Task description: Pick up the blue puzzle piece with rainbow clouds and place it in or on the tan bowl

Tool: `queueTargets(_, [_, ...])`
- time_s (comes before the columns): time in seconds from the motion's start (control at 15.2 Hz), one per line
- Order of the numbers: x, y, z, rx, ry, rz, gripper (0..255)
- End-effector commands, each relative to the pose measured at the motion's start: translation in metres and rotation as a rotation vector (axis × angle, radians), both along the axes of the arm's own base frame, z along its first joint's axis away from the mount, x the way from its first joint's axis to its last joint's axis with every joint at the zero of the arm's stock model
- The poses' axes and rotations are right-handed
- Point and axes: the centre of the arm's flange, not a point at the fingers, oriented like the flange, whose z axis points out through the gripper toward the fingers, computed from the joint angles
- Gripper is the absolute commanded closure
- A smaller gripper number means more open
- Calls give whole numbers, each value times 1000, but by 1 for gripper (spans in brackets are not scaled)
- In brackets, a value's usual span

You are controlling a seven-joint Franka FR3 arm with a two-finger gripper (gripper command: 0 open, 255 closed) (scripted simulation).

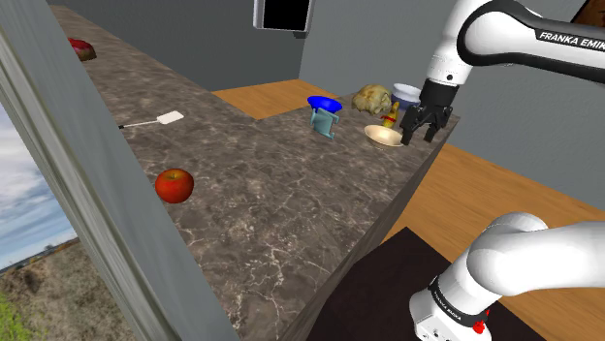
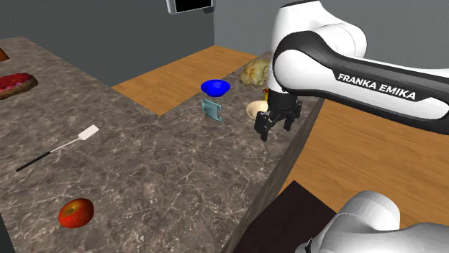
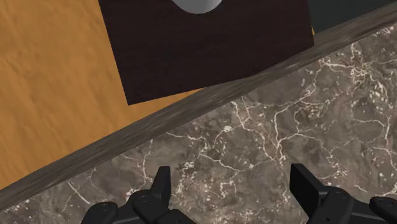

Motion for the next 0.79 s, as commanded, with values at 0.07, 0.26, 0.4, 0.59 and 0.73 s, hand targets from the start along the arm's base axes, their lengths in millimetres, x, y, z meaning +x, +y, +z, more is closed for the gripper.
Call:
queueTargets(0.07, [11,-3,-4,0,-6,12,0])
queueTargets(0.26, [45,-12,-15,-1,-26,47,0])
queueTargets(0.4, [68,-17,-21,-2,-39,70,0])
queueTargets(0.59, [103,-23,-31,-2,-58,105,0])
queueTargets(0.73, [126,-27,-37,-3,-71,128,0])
